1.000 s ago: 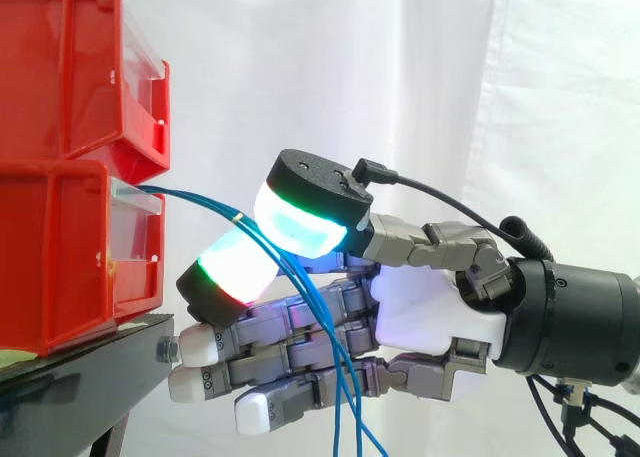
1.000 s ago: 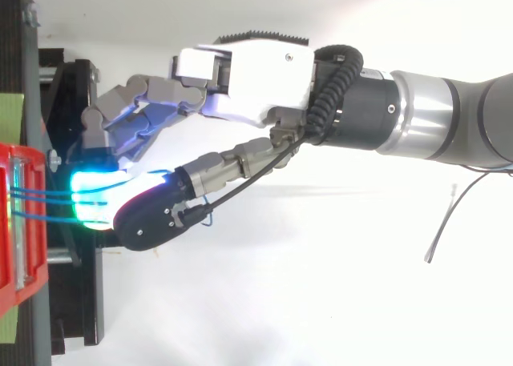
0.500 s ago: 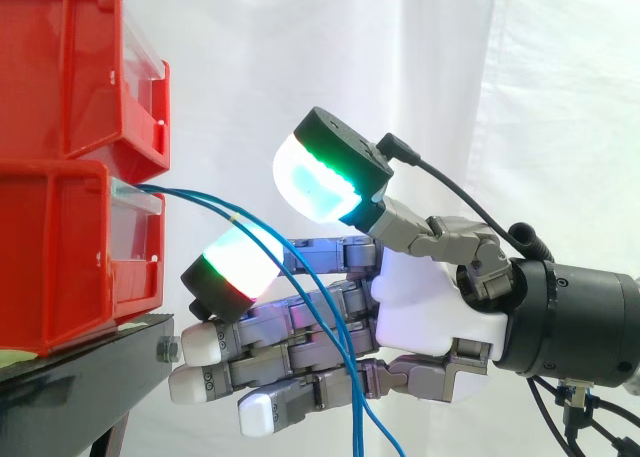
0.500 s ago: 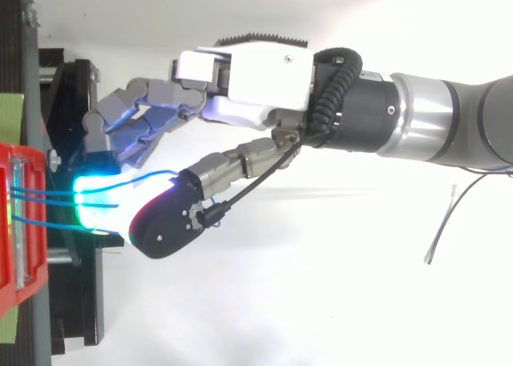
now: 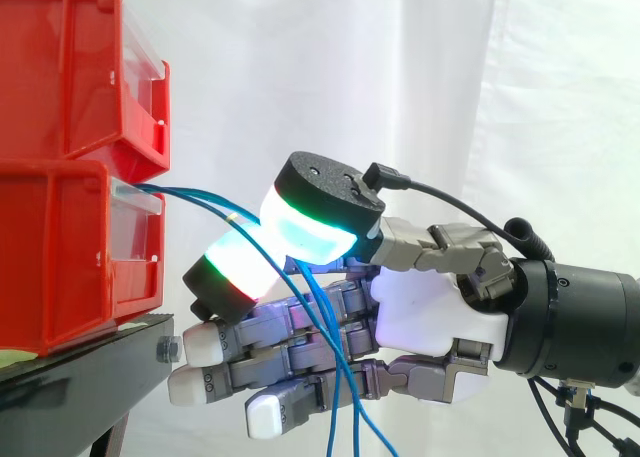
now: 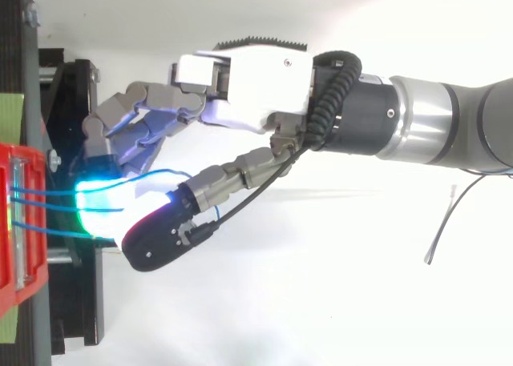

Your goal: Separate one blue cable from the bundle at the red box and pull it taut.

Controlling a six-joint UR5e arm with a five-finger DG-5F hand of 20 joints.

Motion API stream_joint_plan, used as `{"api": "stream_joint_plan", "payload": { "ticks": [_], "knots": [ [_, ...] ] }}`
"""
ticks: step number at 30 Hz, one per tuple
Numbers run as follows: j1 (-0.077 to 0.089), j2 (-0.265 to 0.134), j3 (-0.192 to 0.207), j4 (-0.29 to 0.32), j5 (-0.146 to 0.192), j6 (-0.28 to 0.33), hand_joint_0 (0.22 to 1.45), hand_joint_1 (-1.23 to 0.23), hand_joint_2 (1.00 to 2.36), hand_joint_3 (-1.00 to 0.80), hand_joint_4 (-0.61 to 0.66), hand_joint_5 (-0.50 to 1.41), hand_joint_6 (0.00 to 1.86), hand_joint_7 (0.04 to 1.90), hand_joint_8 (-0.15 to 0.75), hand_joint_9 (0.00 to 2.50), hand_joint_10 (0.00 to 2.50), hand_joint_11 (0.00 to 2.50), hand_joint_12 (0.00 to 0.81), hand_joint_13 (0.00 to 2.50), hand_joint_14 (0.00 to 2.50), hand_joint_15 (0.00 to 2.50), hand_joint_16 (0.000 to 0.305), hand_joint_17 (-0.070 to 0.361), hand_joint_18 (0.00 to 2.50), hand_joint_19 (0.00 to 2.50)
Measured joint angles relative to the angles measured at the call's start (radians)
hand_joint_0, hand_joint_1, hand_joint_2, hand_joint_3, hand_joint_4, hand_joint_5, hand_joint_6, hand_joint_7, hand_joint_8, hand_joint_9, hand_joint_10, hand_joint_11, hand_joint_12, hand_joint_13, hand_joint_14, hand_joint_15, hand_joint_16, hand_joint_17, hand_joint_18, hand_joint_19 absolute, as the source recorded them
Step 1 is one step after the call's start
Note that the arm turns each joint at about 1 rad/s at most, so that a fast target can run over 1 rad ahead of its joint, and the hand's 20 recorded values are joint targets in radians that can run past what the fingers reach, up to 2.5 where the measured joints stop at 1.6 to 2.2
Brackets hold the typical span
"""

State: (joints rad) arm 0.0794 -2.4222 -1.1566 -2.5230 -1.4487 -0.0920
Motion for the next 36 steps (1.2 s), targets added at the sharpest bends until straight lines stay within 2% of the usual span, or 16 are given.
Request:
{"api": "stream_joint_plan", "payload": {
  "ticks": [4, 7, 12, 14, 17, 19, 21, 24, 27, 32, 36],
  "knots": [
    [0.000, 0.000, 0.000, 0.000, 0.000, 0.003, 0.73, -0.91, 1.00, -0.48, 0.22, -0.20, 0.89, 1.04, 0.359, 0.69, 0.01, 0.53, 0.379, 0.67, 0.01, 0.32, 0.051, 0.115, 0.82, 0.50],
    [0.000, 0.000, 0.000, 0.000, 0.001, 0.005, 0.72, -0.93, 1.00, -0.50, 0.22, -0.19, 0.89, 1.04, 0.354, 0.68, 0.01, 0.54, 0.377, 0.66, 0.01, 0.32, 0.051, 0.115, 0.83, 0.49],
    [0.000, 0.000, 0.000, 0.000, 0.001, 0.006, 0.59, -0.90, 1.00, -0.50, 0.23, -0.19, 0.90, 1.03, 0.357, 0.69, 0.01, 0.54, 0.376, 0.67, 0.01, 0.33, 0.051, 0.115, 0.83, 0.50],
    [0.000, 0.000, 0.000, -0.001, 0.001, 0.007, 0.54, -0.83, 1.00, -0.50, 0.24, -0.19, 0.89, 1.01, 0.363, 0.69, 0.01, 0.54, 0.383, 0.66, 0.01, 0.33, 0.053, 0.119, 0.84, 0.50],
    [0.000, 0.000, 0.000, -0.001, 0.001, 0.010, 0.53, -0.65, 1.00, -0.50, 0.24, -0.18, 0.88, 0.99, 0.372, 0.71, 0.01, 0.52, 0.383, 0.67, 0.01, 0.33, 0.053, 0.120, 0.84, 0.52],
    [0.000, 0.000, 0.001, -0.002, 0.001, 0.014, 0.53, -0.59, 1.00, -0.50, 0.23, -0.18, 0.87, 0.99, 0.375, 0.72, 0.01, 0.52, 0.386, 0.68, 0.01, 0.33, 0.053, 0.119, 0.85, 0.53],
    [0.000, 0.000, 0.001, -0.002, 0.001, 0.016, 0.56, -0.51, 1.00, -0.50, 0.23, -0.18, 0.86, 1.00, 0.372, 0.73, 0.01, 0.51, 0.383, 0.69, 0.01, 0.34, 0.052, 0.117, 0.85, 0.56],
    [0.000, 0.000, 0.001, -0.005, 0.000, 0.019, 0.62, -0.46, 1.00, -0.50, 0.21, -0.18, 0.85, 1.01, 0.371, 0.75, 0.01, 0.51, 0.374, 0.70, 0.01, 0.35, 0.051, 0.114, 0.84, 0.57],
    [0.000, 0.000, 0.001, -0.008, -0.001, 0.022, 0.64, -0.50, 1.00, -0.45, 0.20, -0.17, 0.85, 1.01, 0.373, 0.75, 0.01, 0.52, 0.376, 0.70, 0.01, 0.36, 0.051, 0.114, 0.84, 0.58],
    [0.000, 0.000, 0.002, -0.012, -0.002, 0.025, 0.63, -0.69, 1.02, -0.29, 0.21, -0.18, 0.85, 1.06, 0.375, 0.72, 0.01, 0.53, 0.382, 0.68, 0.01, 0.36, 0.051, 0.116, 0.82, 0.59],
    [-0.001, 0.000, 0.002, -0.012, -0.002, 0.024, 0.64, -0.77, 1.01, -0.31, 0.22, -0.19, 0.86, 1.04, 0.369, 0.70, 0.01, 0.54, 0.385, 0.67, 0.01, 0.35, 0.051, 0.116, 0.82, 0.57]
  ]
}}
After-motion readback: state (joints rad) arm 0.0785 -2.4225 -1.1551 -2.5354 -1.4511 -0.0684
